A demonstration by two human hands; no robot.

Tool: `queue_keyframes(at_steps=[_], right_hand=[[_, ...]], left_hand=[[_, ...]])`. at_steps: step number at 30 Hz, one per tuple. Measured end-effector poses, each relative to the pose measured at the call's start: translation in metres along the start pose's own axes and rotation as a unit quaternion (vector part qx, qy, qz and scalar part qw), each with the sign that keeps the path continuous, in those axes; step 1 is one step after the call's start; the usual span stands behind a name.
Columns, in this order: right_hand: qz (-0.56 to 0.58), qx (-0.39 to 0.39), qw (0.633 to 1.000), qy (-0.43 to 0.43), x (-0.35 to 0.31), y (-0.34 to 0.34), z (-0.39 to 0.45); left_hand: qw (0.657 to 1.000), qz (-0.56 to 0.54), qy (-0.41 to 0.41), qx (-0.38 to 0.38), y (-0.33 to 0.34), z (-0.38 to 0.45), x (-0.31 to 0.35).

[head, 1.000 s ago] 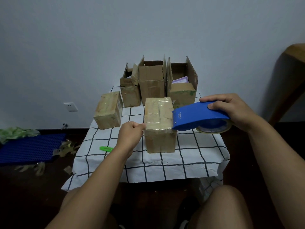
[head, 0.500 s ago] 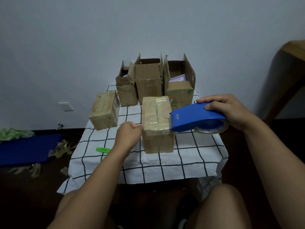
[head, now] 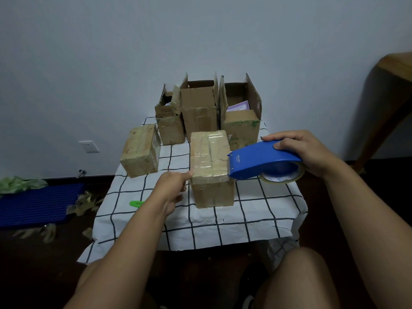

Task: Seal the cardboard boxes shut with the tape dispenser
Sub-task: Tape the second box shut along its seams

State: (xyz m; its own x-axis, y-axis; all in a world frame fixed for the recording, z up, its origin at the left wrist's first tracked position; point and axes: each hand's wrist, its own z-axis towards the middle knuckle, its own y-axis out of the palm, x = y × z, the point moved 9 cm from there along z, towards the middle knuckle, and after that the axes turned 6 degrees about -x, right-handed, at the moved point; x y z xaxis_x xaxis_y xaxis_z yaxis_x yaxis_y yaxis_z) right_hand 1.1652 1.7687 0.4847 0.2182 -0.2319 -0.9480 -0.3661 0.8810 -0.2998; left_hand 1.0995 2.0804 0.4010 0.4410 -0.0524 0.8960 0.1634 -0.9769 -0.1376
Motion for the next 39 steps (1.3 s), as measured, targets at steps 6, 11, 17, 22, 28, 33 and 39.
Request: queue_keyframes(at_steps=[6, 11, 17, 22, 28, 33, 39], right_hand=[[0.014, 0.013, 1.0, 0.016, 0.009, 0.001, -0.001], [0.03, 0.017, 0.999, 0.016, 0.015, 0.002, -0.004], [0.036, 0.023, 0.999, 0.016, 0.018, 0.0, -0.005], [0.051, 0.033, 0.998, 0.021, 0.014, 0.002, -0.007], [0.058, 0.03, 0.998, 0.026, 0.017, 0.004, -0.008], [0.056, 0.028, 0.998, 0.024, 0.023, 0.006, -0.007], [0.062, 0.037, 0.997, 0.019, 0.023, 0.0, -0.012]], left_hand=[[0.968, -0.223, -0.065, -0.091, 0.026, -0.004, -0.022], [0.949, -0.307, -0.05, -0.053, 0.033, -0.005, -0.025], [0.951, 0.058, 0.226, 0.205, 0.005, -0.034, 0.021], [0.805, 0.402, 0.432, 0.065, 0.079, -0.054, 0.046], [0.745, 0.501, 0.425, 0.117, 0.087, -0.043, 0.037], [0.704, 0.533, 0.43, 0.186, 0.091, -0.051, 0.05], [0.685, 0.546, 0.428, 0.223, 0.102, -0.055, 0.048]])
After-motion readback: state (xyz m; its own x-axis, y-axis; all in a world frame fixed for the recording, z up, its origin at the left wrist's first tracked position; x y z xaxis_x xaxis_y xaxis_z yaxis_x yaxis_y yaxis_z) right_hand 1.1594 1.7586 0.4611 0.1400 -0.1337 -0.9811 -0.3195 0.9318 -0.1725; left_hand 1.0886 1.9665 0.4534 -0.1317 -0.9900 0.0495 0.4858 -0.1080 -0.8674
